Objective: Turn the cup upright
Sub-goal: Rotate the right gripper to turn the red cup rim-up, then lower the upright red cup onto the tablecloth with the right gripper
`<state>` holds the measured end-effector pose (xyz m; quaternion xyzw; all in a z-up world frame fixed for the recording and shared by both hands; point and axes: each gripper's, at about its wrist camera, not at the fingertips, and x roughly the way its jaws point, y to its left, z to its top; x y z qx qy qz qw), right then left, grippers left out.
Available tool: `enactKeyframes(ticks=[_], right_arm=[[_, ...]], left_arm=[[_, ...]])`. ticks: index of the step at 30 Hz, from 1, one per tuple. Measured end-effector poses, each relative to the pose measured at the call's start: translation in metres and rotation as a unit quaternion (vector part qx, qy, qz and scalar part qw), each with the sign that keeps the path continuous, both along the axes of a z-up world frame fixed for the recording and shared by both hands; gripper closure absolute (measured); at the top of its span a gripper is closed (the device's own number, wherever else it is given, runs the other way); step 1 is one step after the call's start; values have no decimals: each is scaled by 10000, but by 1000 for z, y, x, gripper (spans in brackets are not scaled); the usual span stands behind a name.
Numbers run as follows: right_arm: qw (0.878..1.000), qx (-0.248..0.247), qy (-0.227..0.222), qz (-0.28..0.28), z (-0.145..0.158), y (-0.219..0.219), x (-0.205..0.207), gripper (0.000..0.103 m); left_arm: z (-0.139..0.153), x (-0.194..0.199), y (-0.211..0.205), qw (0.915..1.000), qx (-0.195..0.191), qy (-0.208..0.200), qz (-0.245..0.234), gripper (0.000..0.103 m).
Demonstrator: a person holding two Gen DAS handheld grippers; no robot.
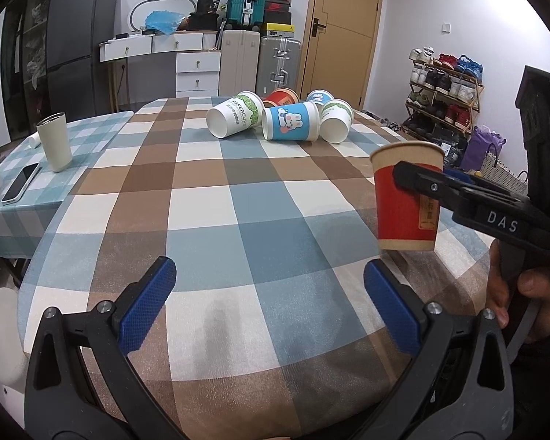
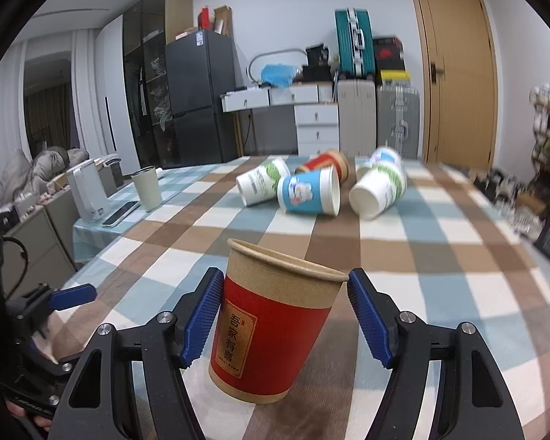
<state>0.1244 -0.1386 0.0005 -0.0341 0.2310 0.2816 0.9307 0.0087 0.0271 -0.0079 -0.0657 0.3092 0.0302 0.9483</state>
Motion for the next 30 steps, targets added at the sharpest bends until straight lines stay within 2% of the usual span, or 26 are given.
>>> enactKeyframes(ticks=[3,19,30], right_arm=[[9997,-99,-229,-28,2,7,0,32],[9958,-543,-736,-90,4,39,-1,32],[9949,-742,-688,-7,-6,45,-4,32]], left_arm=[[0,0,0,10000,0,-10,-1,1],[-3,-1,7,9999,-50,-30,103,1],[-4,1,12,9998,-95,-19,179,1]])
